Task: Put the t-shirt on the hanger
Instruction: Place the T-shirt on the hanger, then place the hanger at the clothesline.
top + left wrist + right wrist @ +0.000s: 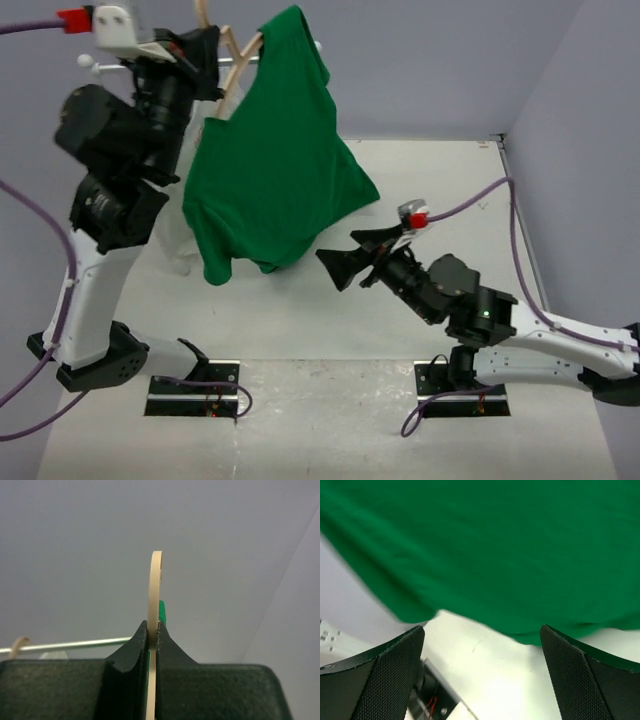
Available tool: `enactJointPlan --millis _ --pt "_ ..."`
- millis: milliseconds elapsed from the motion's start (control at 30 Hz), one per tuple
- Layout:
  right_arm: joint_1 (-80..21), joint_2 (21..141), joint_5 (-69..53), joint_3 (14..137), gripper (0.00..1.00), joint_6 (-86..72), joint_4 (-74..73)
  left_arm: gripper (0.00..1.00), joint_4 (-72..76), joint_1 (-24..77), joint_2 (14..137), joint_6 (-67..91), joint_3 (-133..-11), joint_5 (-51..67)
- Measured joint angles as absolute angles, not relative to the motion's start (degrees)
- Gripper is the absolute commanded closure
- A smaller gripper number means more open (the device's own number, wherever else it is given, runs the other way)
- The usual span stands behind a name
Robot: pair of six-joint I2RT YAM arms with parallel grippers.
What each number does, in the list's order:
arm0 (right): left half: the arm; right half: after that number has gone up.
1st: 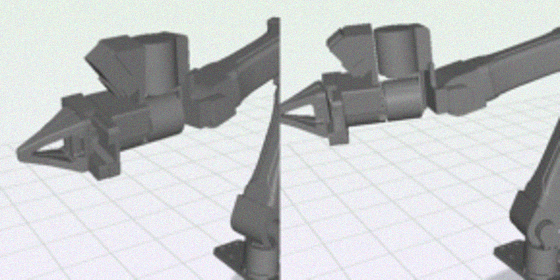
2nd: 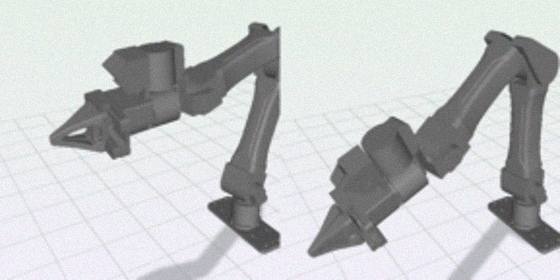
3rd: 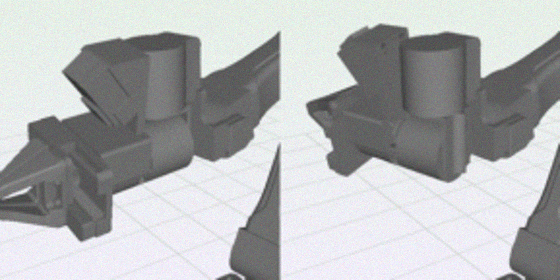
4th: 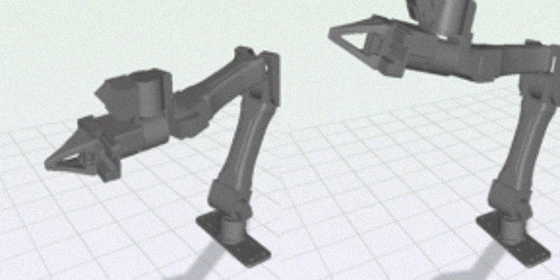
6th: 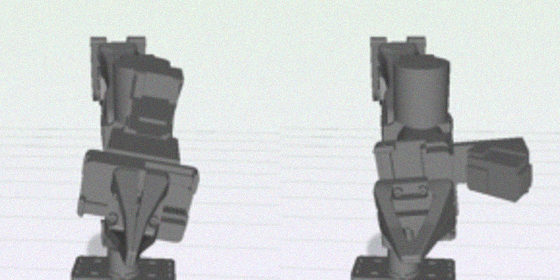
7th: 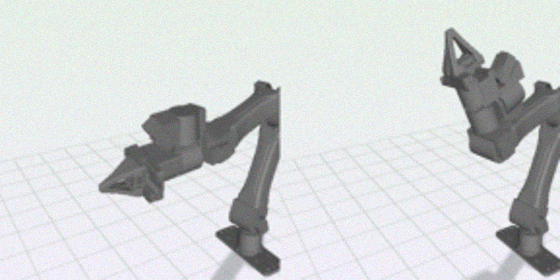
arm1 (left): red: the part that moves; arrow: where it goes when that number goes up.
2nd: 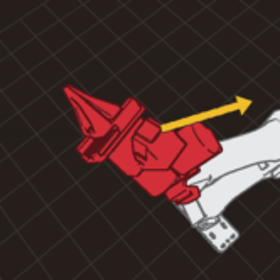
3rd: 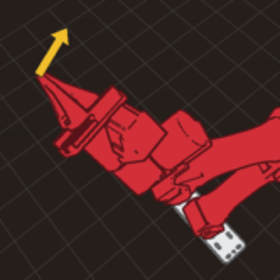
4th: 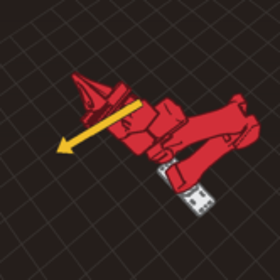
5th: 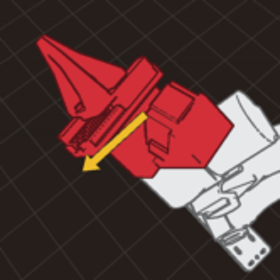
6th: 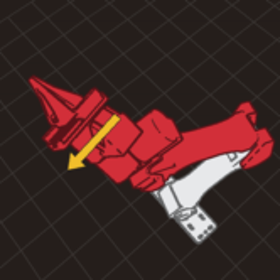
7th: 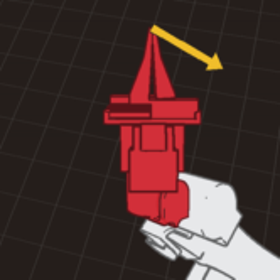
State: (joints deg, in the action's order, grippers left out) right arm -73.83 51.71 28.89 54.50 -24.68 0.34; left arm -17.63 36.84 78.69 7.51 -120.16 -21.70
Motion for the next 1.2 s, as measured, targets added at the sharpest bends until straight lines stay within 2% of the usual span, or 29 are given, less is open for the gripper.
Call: enactJointPlan --millis 133,267,567,733,900,1000,1200 --pt "-73.3 41.0 36.7 53.1 0.01 -21.9 -3.2 1.00 -21.3 36.8 75.7 1.9 -128.8 -24.9" --pt "-72.6 33.6 42.0 53.1 0.01 -19.0 -4.4 1.00 -22.3 36.8 71.3 -1.6 -128.6 -27.7" --pt "-72.1 34.1 45.3 53.7 0.01 -16.5 -9.6 1.00 -21.9 35.5 72.5 -2.1 -111.5 -28.1" --pt "-71.9 35.3 44.9 53.7 0.01 -16.3 -10.9 1.00 -23.0 26.1 76.9 4.2 -101.8 -19.1" --pt "-71.5 35.3 44.0 53.7 0.01 -16.0 -11.4 1.00 -23.0 20.0 77.9 7.9 -97.3 -16.6" --pt "-70.7 35.3 43.8 53.7 0.01 -15.7 -11.5 1.00 -20.9 18.6 79.9 9.4 -99.1 -14.6" --pt "-68.5 35.6 42.6 53.7 0.01 -15.5 -11.7 1.00 -18.8 18.0 92.3 12.3 -115.5 -11.3"
